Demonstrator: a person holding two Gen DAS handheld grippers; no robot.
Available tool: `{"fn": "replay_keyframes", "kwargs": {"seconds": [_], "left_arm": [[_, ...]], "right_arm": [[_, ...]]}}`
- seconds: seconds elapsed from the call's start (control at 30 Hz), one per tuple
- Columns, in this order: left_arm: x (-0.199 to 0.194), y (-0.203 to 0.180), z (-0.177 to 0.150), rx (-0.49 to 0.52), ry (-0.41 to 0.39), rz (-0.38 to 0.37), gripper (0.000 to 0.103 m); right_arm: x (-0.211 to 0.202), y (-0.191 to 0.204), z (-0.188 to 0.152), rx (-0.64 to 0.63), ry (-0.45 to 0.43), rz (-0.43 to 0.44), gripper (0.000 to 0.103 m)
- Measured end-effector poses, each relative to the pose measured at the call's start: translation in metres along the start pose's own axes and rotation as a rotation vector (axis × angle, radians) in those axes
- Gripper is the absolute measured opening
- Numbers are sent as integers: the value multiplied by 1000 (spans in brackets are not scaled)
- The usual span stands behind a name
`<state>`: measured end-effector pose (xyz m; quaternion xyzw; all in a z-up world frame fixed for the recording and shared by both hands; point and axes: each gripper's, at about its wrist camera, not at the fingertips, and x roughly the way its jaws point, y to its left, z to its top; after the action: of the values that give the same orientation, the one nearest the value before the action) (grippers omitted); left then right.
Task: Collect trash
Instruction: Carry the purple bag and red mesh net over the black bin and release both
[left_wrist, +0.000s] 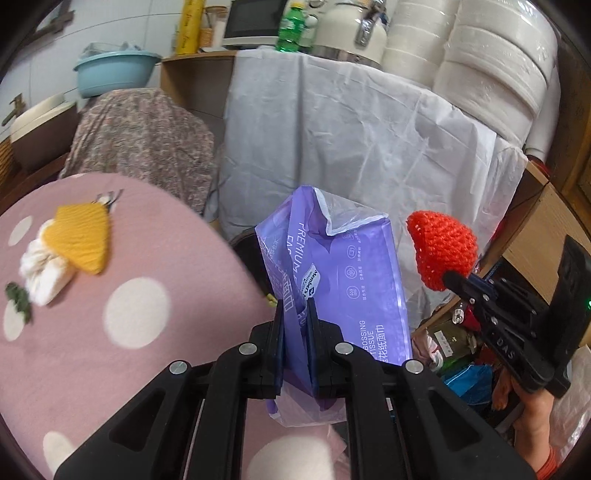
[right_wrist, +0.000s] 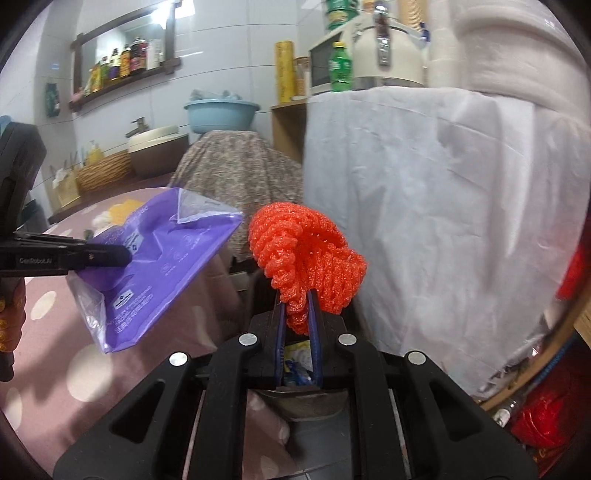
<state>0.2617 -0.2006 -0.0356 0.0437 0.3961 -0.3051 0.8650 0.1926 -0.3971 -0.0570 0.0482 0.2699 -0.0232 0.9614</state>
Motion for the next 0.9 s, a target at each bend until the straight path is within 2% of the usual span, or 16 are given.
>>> {"fn": "replay_keyframes", "kwargs": {"seconds": [0.37, 0.63, 0.73, 0.8, 0.9], "left_arm": [[95, -40, 24, 28, 136, 35, 11], [154, -48, 28, 47, 212, 115, 11], [166, -51, 30, 71, 216, 140, 21], [169, -53, 32, 81, 212, 144, 40], [168, -52, 38, 81, 191, 156, 49]], "right_arm": [[14, -48, -19, 93, 27, -57, 12], [25, -65, -28, 138, 54, -62, 12], [32, -68, -33, 140, 72, -67, 12], [40, -73, -36, 159, 85, -57, 12], [54, -77, -40, 174, 109, -45, 12]]}}
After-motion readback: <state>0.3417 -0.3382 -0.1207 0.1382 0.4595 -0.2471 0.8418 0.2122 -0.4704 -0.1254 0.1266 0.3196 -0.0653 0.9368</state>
